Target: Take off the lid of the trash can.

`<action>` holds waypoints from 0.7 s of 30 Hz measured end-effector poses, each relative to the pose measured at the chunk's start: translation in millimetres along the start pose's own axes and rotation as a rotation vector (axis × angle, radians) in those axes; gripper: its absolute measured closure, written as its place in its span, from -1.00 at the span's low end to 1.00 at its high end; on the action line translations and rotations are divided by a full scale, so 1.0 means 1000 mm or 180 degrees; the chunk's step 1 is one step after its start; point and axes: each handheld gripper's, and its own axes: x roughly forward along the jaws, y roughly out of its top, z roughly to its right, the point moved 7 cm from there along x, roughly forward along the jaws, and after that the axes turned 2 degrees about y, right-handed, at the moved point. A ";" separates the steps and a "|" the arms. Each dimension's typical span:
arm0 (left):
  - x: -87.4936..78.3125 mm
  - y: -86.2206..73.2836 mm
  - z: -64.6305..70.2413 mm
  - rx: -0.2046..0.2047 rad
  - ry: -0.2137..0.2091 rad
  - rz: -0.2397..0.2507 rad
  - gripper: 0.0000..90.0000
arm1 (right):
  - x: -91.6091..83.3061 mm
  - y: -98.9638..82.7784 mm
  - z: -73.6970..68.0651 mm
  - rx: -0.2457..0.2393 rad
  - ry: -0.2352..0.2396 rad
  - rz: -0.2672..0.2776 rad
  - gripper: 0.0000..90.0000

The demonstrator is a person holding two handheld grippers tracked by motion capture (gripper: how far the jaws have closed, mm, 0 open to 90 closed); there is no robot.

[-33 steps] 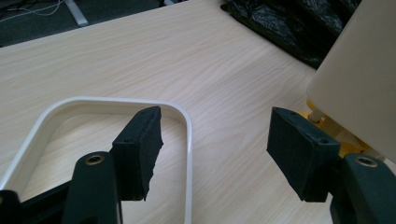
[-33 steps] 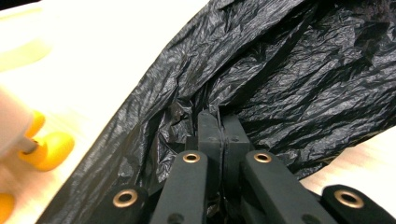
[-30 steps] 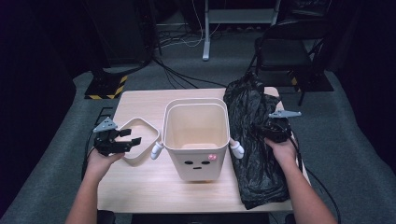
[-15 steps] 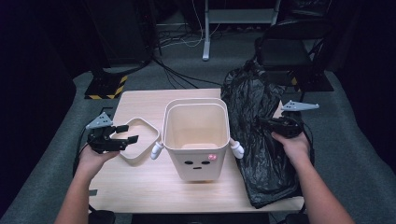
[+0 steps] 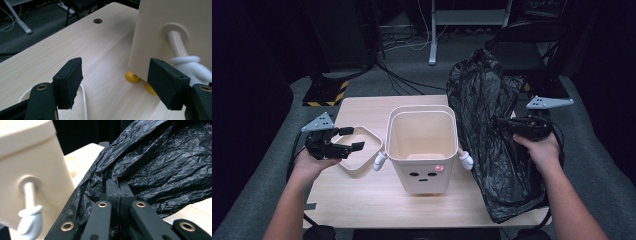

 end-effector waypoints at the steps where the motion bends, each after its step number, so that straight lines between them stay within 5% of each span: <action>1: -0.001 0.002 0.001 0.0009 -0.0014 -0.0008 -0.38 | -0.002 0.002 -0.001 0.0011 0.0013 0.0006 0.99; 21: -0.014 0.027 0.011 0.0087 -0.0109 0.0123 -0.34 | -0.028 0.066 -0.031 -0.0164 0.0301 0.0145 0.99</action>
